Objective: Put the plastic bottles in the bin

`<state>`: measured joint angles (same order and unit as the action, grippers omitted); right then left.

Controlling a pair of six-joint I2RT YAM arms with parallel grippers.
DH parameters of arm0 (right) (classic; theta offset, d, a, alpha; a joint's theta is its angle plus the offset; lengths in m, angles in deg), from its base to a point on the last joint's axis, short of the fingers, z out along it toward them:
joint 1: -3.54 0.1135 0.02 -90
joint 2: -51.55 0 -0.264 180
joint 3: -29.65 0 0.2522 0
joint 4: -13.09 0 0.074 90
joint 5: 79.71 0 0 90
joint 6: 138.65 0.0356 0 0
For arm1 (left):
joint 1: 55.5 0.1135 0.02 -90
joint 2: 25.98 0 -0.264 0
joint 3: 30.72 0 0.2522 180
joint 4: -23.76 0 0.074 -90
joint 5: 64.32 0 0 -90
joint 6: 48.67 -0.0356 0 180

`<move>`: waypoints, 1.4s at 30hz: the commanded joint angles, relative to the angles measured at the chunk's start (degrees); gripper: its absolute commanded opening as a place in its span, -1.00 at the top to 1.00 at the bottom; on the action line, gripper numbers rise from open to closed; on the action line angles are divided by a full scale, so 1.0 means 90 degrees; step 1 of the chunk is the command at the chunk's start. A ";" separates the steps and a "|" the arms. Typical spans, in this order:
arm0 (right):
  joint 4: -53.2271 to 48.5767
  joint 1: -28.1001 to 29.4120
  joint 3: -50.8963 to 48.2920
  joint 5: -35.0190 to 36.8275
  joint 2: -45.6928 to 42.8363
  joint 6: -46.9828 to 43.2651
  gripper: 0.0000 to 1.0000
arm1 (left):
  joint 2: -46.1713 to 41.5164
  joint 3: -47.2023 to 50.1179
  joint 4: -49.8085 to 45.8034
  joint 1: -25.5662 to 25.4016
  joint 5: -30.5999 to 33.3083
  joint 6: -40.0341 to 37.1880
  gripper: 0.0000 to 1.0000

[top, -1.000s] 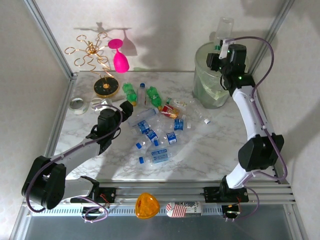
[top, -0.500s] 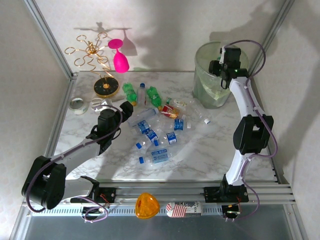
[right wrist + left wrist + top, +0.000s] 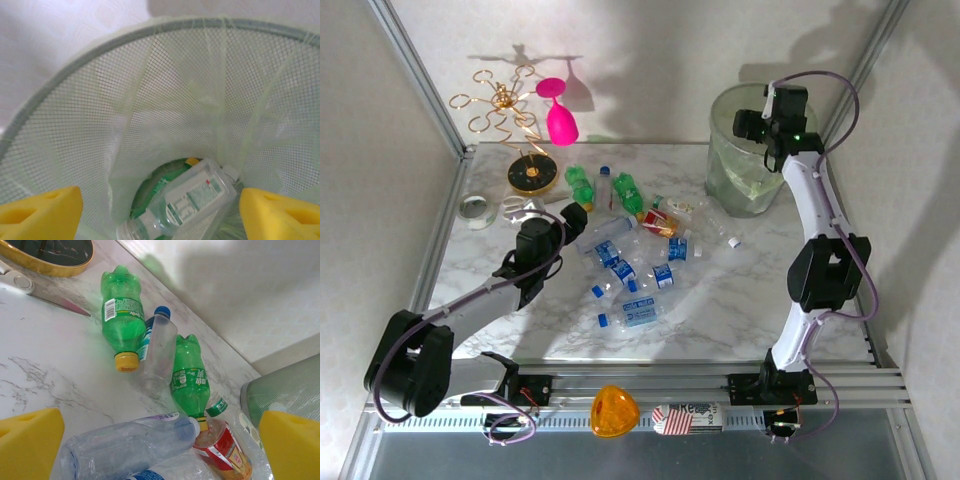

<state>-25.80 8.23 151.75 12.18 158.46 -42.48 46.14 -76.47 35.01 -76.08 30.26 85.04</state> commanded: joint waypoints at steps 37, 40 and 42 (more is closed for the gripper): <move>0.3700 0.2233 -0.5885 -0.2778 -0.3584 0.1257 -0.97 | 0.5442 -0.5659 -0.2851 0.0323 0.1638 -0.1155 -0.99; 0.3700 0.2238 -0.5943 -0.2716 -0.3575 0.1255 -0.98 | 0.5645 -0.5790 -0.2914 0.0389 0.1631 -0.1098 -0.98; 0.3682 0.2233 -0.5943 -0.2672 -0.3560 0.1241 -0.97 | 0.5752 -0.5820 -0.2914 0.0422 0.1562 -0.1062 -0.95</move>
<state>5.96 27.86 98.74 -11.88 126.25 -31.90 96.48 -126.94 11.23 -73.17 42.98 75.40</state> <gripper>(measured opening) 0.987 0.980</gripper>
